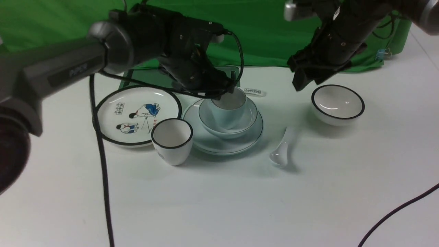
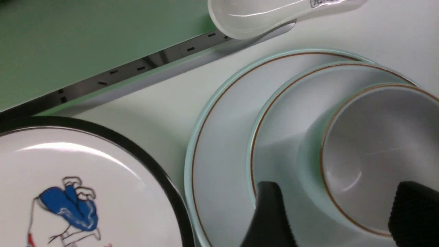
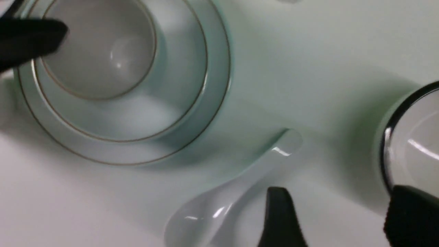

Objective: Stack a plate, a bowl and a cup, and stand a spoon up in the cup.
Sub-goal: Use the left arm to put the blue teacup into the blue rice bowl in the middle, then use the right arm to grab a blue soup spoon

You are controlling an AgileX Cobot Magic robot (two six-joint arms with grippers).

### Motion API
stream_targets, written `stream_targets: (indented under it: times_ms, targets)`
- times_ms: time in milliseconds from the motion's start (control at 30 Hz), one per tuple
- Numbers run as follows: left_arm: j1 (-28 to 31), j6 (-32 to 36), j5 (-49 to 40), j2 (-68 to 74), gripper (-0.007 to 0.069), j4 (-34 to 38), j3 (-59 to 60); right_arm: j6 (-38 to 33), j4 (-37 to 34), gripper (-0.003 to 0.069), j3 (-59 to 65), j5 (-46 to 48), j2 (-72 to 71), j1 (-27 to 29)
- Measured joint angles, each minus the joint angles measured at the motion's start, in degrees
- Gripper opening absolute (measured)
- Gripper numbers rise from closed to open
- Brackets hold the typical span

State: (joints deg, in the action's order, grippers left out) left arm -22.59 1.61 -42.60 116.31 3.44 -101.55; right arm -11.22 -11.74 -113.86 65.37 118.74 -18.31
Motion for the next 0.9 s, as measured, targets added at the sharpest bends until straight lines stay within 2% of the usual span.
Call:
stream_targets:
  times_ms: [67, 133, 233, 400, 567, 700, 800, 867, 900]
  targets:
    - [0.05, 0.45, -2.82, -4.38, 0.0454, -0.71, 0.2, 1.04, -0.11, 0.0501, 3.9, -0.13, 0.06, -0.65]
    - [0.12, 0.68, -4.79, -8.71, 0.0454, -1.54, 1.0, 1.57, -0.11, 0.0516, 6.97, -0.55, 0.06, -1.13]
    - [0.12, 1.35, -5.83, -17.07, 0.0412, -2.1, 4.25, 3.52, -0.11, 0.0519, 11.2, -3.34, 0.06, -1.56]
    - [0.12, 1.26, -0.78, -32.11, 0.0232, -2.29, 15.62, 8.71, -0.11, 0.0519, 15.46, -13.87, 0.41, -1.56]
    - [0.18, 0.87, 2.25, -45.57, 0.0054, -2.52, 29.57, 11.86, 3.45, 0.0519, 16.08, -19.27, 3.12, -2.66]
    - [0.18, 0.53, 2.42, -53.08, -0.0022, -2.86, 40.09, 12.69, 4.43, 0.0505, 16.08, -22.22, 5.68, -3.8]
    - [0.18, 0.46, 2.91, -58.23, -0.0034, -3.44, 47.5, 13.07, 4.62, 0.0446, 16.08, -24.4, 7.29, -4.56]
    - [0.23, 0.41, 3.08, -62.39, -0.0035, -4.35, 53.41, 12.69, 5.11, 0.0317, 16.08, -24.14, 7.78, -5.18]
    - [0.23, 0.41, 3.08, -63.97, -0.0035, -4.42, 54.88, 12.45, 5.25, 0.0284, 16.08, -23.91, 7.78, -5.26]
